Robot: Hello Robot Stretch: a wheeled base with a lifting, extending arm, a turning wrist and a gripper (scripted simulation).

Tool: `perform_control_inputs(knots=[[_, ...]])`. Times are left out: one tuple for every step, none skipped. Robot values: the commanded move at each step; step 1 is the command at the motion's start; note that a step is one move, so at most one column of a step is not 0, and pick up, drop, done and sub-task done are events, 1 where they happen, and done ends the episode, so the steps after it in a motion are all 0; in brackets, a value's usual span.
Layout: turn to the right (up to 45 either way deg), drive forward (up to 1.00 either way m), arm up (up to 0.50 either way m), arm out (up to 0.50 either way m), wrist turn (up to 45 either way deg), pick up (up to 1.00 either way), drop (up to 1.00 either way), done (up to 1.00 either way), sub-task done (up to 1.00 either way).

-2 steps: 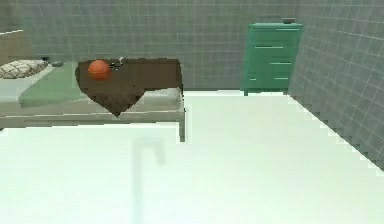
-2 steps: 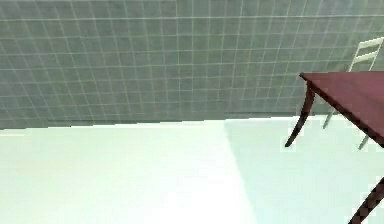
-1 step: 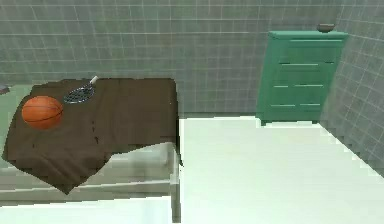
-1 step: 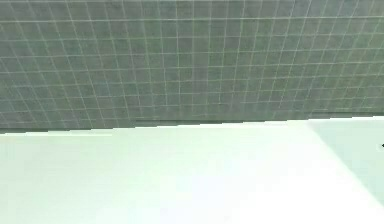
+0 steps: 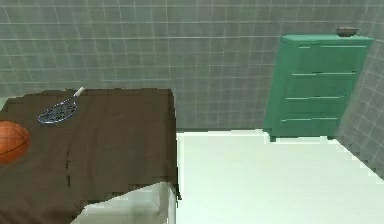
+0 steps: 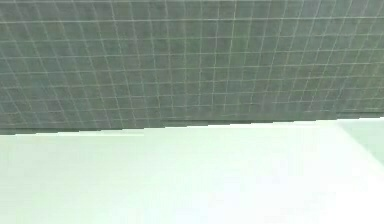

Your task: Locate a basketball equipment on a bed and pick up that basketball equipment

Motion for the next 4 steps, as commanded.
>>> perform_control_inputs(knots=[[-45.0, 0.00, 0.00, 0.00, 0.0, 0.00, 0.00, 0.00, 0.00], [-9.0, 0.00, 0.00, 0.00, 0.0, 0.00, 0.00, 0.00, 0.00], [0.0, 0.35, 0.00, 0.00, 0.0, 0.00, 0.00, 0.00, 0.00], [-45.0, 0.00, 0.00, 0.00, 0.0, 0.00, 0.00, 0.00, 0.00]])
